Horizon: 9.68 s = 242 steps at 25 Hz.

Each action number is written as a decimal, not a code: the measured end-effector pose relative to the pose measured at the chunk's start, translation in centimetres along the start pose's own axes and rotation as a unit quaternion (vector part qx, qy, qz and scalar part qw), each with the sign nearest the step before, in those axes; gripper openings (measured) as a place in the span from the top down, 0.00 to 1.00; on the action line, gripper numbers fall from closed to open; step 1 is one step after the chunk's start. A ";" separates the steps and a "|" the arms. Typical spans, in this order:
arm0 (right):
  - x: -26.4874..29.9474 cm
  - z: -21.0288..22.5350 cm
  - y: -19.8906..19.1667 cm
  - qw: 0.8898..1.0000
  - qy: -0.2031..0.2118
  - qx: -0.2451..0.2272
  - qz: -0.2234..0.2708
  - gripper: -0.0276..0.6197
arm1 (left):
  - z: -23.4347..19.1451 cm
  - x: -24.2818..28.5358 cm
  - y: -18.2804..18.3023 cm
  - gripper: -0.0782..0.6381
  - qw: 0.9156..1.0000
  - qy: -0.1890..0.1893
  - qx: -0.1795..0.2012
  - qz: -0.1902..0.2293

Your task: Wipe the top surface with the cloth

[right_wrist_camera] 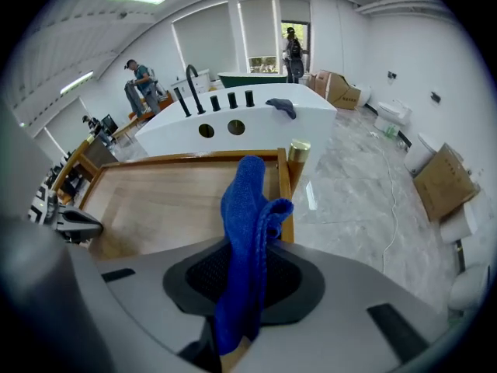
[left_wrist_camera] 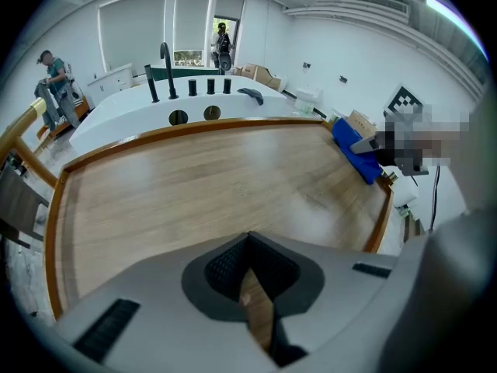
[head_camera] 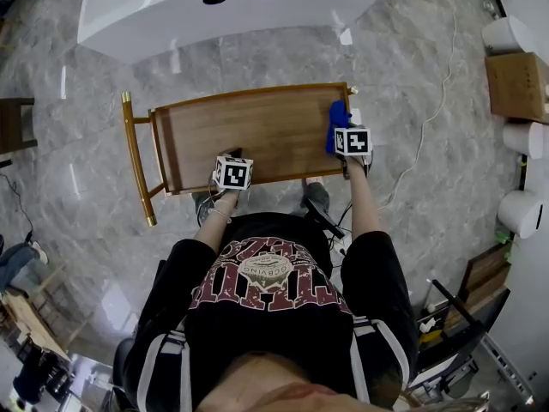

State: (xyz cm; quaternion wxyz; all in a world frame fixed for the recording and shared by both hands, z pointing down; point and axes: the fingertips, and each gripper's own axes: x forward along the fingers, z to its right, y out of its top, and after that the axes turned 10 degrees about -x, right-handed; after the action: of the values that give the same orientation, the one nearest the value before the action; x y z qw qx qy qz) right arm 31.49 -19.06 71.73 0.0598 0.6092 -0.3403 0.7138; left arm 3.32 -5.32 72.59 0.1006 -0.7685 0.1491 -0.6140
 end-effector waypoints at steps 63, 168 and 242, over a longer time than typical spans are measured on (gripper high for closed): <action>3.7 -18.6 4.5 0.989 0.109 -0.094 0.019 0.82 | -0.6 0.4 0.6 0.82 0.999 -0.022 -0.007 0.023; 5.6 -40.3 7.5 0.949 0.205 -0.235 0.049 0.82 | -11.7 -6.4 -10.2 0.82 0.986 0.017 -0.148 0.071; 4.5 -59.8 5.4 0.894 0.335 -0.296 0.038 0.82 | -18.5 -13.0 -15.2 0.82 0.945 0.101 -0.263 0.167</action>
State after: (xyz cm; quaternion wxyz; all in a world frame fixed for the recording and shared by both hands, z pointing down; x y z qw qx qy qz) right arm -21.89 8.73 72.09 0.3204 0.2741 -0.5186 0.7438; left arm -15.69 14.01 70.06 -0.0196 -0.6659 0.4407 -0.6016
